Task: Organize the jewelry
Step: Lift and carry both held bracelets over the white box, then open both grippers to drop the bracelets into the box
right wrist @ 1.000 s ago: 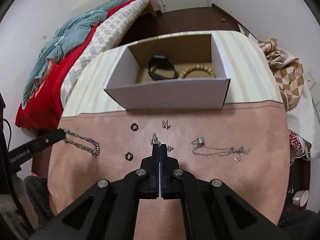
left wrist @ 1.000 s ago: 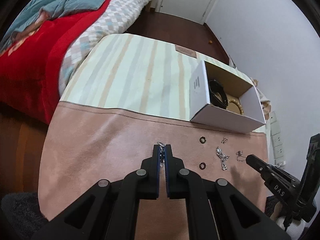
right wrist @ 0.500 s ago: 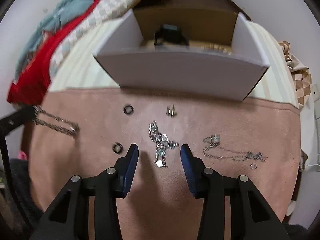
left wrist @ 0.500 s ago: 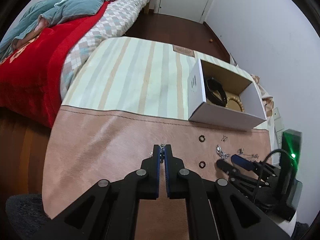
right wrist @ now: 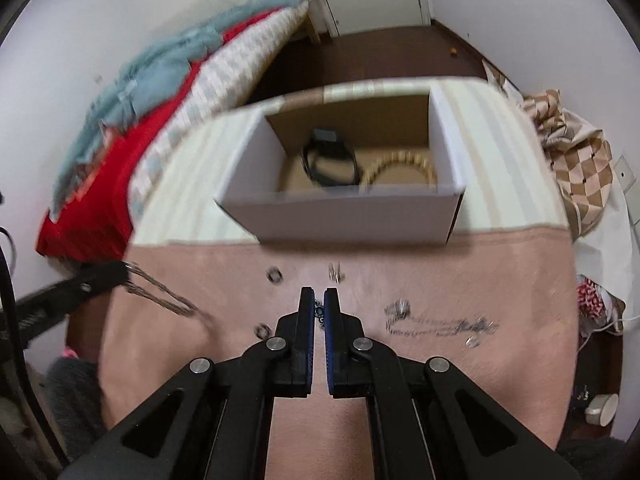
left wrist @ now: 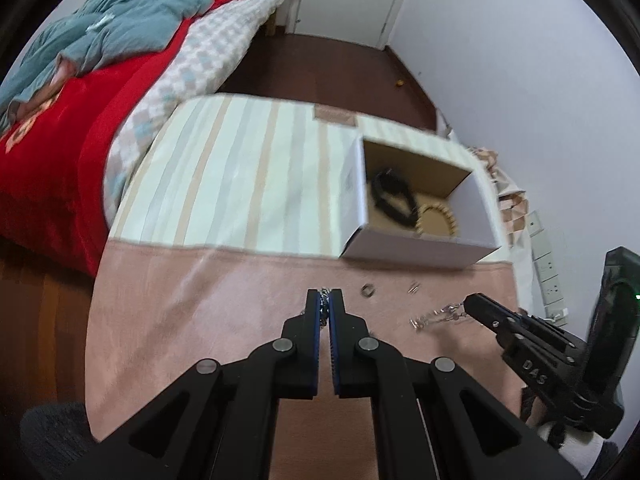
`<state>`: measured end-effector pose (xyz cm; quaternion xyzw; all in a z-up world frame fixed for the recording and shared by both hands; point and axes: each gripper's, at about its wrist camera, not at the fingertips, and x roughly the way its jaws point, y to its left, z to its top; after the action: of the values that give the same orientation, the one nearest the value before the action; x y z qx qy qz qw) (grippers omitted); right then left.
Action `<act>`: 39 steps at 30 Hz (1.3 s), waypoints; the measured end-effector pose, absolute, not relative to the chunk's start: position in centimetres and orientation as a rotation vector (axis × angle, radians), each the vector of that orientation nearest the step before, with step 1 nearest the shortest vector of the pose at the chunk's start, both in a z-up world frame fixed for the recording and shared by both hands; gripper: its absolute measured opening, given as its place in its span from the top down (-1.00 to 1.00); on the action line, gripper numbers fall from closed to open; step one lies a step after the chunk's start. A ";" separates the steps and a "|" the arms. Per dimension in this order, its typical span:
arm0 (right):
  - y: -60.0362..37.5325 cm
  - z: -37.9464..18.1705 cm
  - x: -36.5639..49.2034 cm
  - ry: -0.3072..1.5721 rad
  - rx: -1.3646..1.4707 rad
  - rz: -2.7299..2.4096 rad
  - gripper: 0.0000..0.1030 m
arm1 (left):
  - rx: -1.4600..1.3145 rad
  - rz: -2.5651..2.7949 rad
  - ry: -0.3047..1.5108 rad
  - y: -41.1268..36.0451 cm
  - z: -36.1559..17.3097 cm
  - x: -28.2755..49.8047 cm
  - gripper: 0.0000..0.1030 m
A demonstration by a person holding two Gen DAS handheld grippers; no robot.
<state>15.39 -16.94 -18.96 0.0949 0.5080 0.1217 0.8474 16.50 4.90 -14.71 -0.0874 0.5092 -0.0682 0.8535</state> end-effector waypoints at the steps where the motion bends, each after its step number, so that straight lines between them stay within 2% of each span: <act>1: -17.4 -17.8 15.4 1.048 0.217 0.266 0.91 | -0.186 -0.152 1.062 4.7 -14.1 16.7 0.97; 10: -18.9 -9.3 18.1 0.927 0.260 0.323 0.91 | -0.192 -0.272 0.965 1.5 -7.5 20.2 0.97; 15: -19.9 -7.4 21.9 0.913 0.233 0.313 0.92 | -0.159 -0.315 0.931 -0.9 -5.7 23.4 0.97; 20: -20.7 -8.8 26.3 0.965 0.196 0.292 0.92 | -0.141 -0.334 0.990 -2.4 -7.9 26.7 0.97; 28: -21.9 -13.0 32.2 1.067 0.136 0.260 0.91 | -0.067 -0.302 1.138 -3.7 -14.8 30.1 0.96; 39: -21.8 -16.7 34.5 1.193 0.129 0.278 0.90 | -0.020 -0.174 1.152 -3.3 -15.9 31.2 0.86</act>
<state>34.50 -21.79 -16.71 0.0604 0.5596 0.1302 0.8163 31.19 -3.34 -15.91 -0.0093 0.5439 -0.0821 0.8351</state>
